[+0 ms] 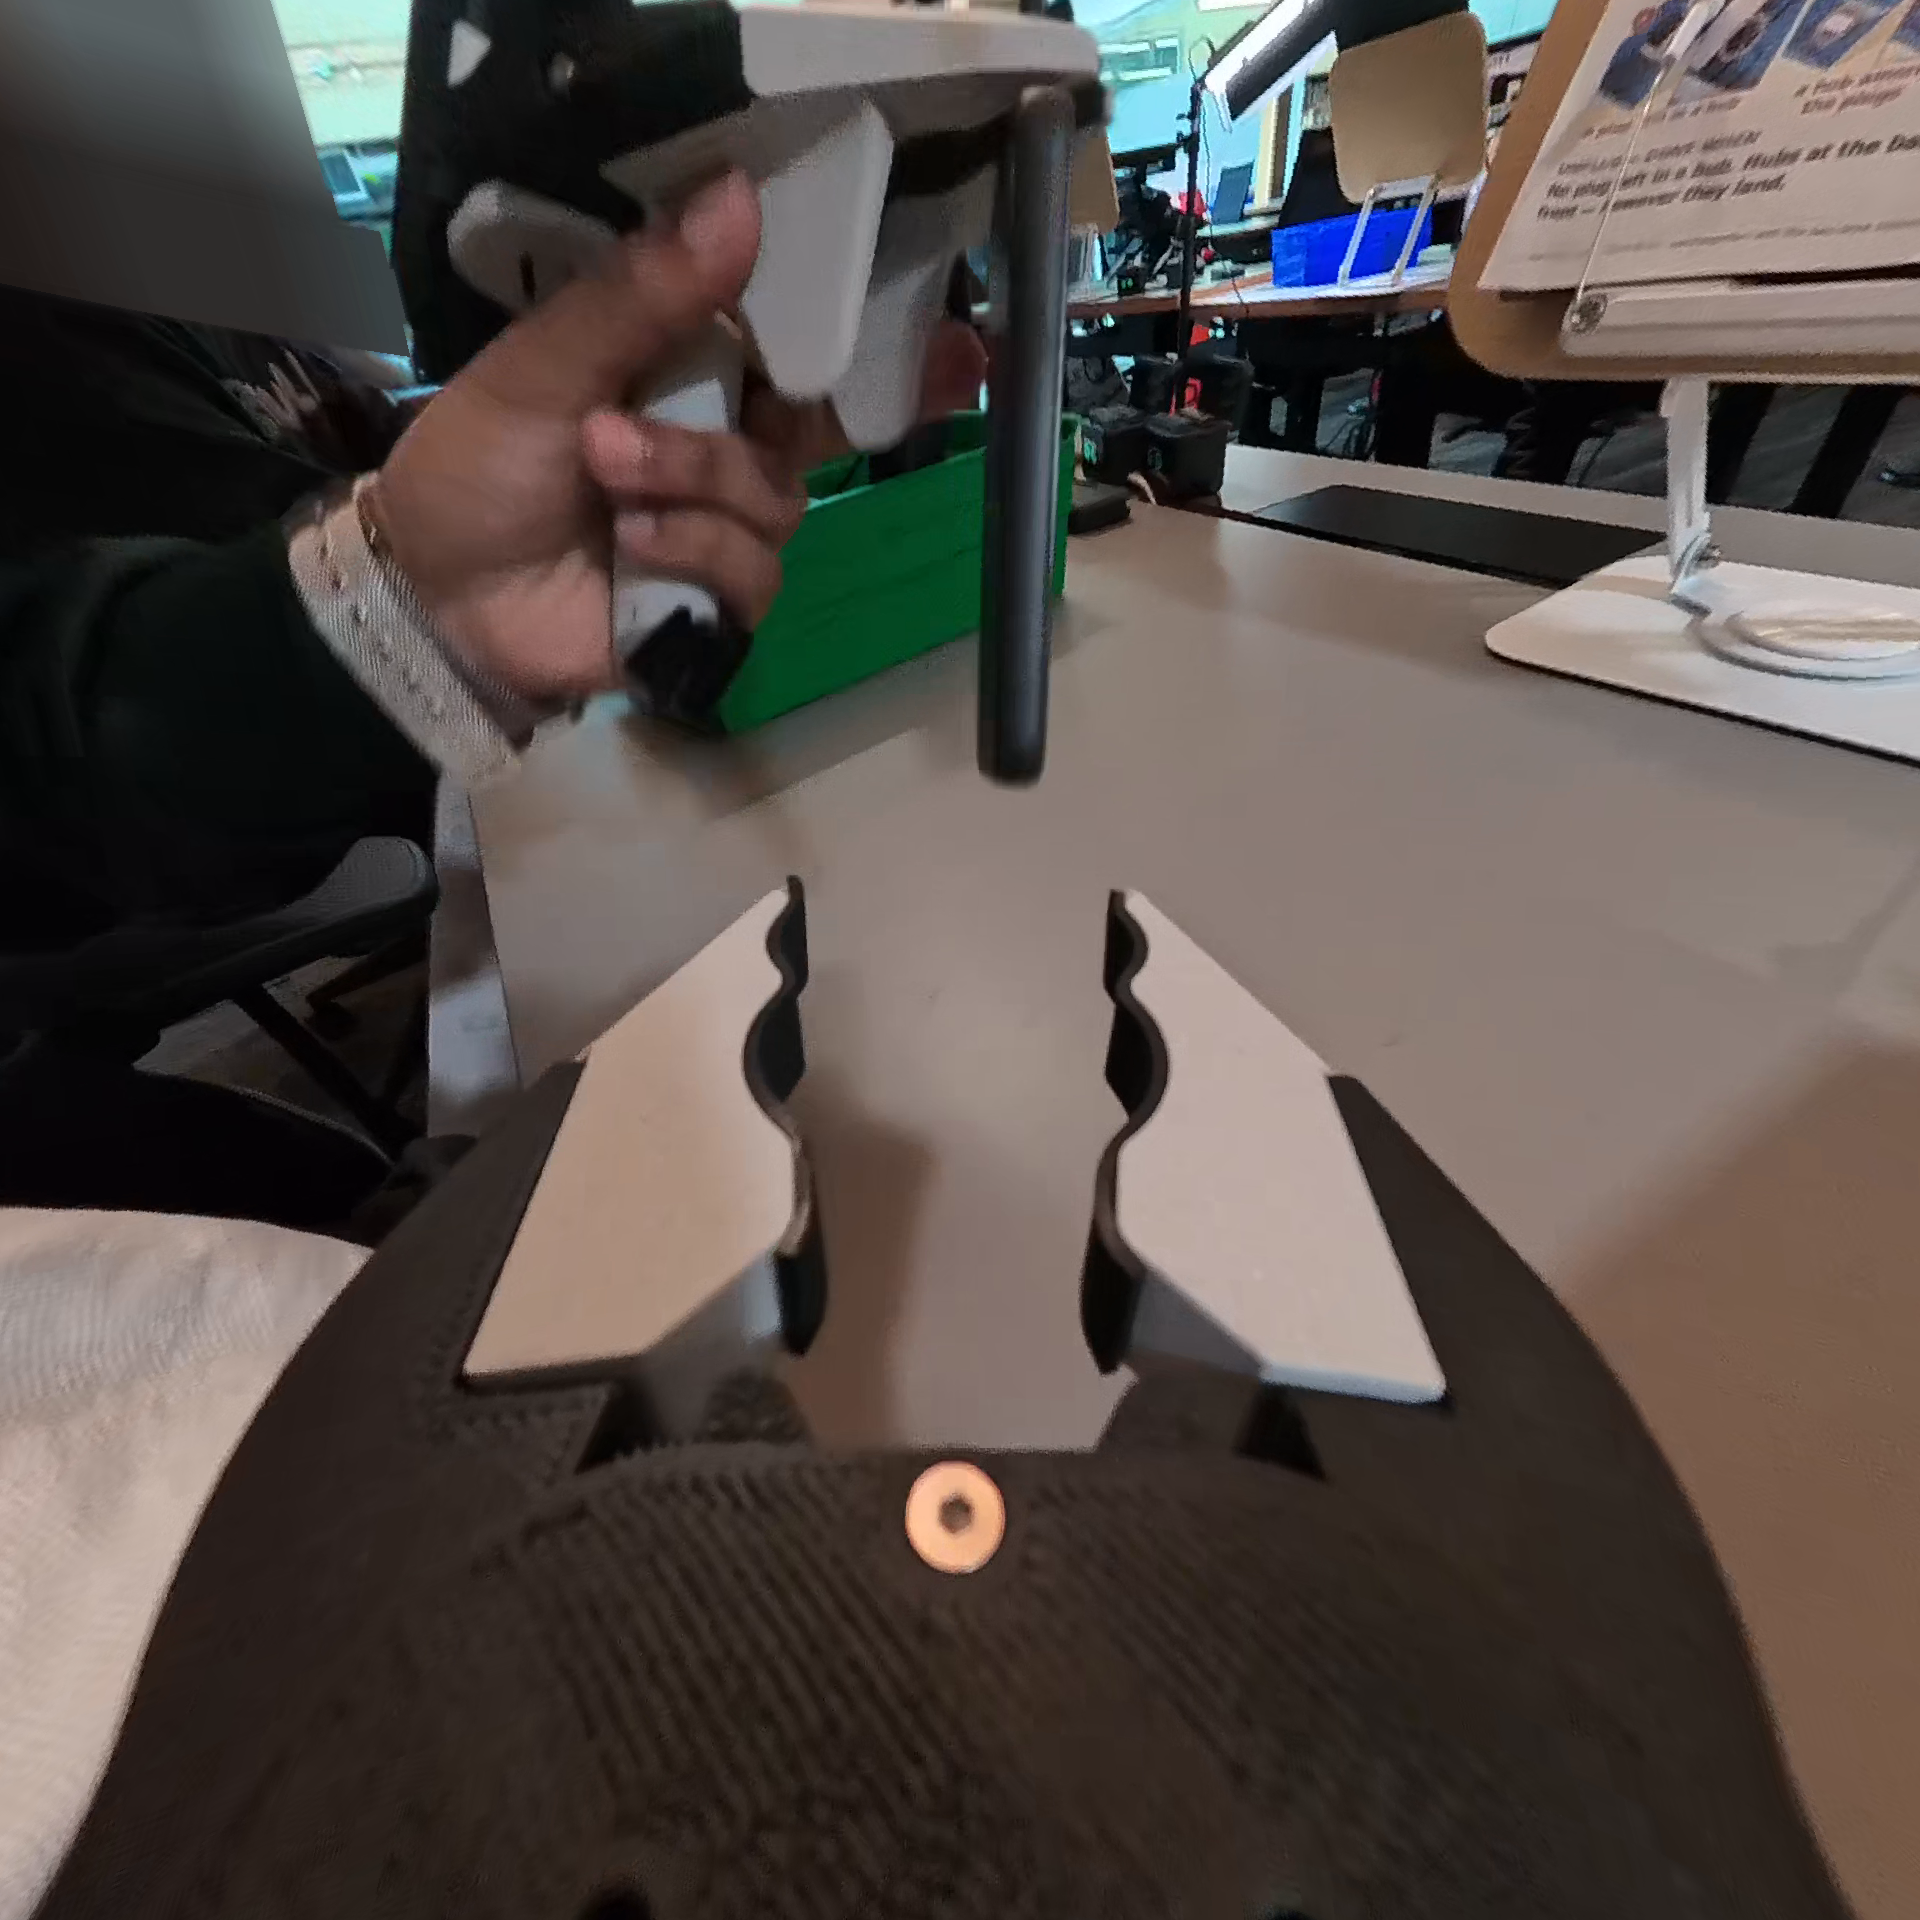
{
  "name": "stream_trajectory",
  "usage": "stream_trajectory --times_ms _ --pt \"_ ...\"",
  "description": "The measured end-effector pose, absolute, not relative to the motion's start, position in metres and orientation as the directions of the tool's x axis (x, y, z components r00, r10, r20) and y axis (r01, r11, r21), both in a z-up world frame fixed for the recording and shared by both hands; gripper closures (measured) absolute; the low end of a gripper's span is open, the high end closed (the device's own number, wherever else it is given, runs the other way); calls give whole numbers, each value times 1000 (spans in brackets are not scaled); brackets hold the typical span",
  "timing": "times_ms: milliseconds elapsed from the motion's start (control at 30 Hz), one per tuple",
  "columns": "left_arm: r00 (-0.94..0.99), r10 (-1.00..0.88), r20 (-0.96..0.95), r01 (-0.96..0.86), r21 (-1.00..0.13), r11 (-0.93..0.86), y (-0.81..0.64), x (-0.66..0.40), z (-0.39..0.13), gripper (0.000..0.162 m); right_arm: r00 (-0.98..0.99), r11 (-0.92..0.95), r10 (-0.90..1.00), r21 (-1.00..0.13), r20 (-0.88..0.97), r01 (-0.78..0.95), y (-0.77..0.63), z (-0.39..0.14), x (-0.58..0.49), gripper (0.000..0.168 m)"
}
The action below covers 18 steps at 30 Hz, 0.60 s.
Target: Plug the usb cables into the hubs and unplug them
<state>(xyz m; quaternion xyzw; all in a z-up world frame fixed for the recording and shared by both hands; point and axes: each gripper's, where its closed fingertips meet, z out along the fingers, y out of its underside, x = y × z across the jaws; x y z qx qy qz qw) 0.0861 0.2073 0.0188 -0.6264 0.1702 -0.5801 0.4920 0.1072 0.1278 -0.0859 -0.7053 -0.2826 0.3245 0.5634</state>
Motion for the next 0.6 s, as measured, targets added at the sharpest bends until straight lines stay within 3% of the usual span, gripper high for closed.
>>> stream_trajectory --times_ms 100,133,167,200,333,433,600 --pt "108 -732 673 425 -697 -578 184 112 2 159 677 -237 727 -967 -116 90 132 -99 111 115" --pt "79 -708 702 432 -664 -611 181 117 -3 159 685 -241 721 -964 -103 109 132 -102 113 125" --pt "66 -691 720 440 -642 -628 181 118 -7 159 685 -241 723 -963 -93 124 131 -102 114 151" --pt "71 -685 725 459 -633 -623 183 115 -9 159 681 -243 727 -961 -93 128 130 -102 116 157" --pt "116 -714 691 442 -680 -586 185 101 -17 159 610 -316 753 -949 -247 5 125 -93 117 158" --pt "108 -719 687 429 -684 -590 183 88 -28 135 514 -414 758 -905 -401 -96 119 -89 113 158" --pt "-55 -709 703 224 -684 -695 156 103 -57 115 363 -541 744 -825 -561 -165 108 -87 102 157"
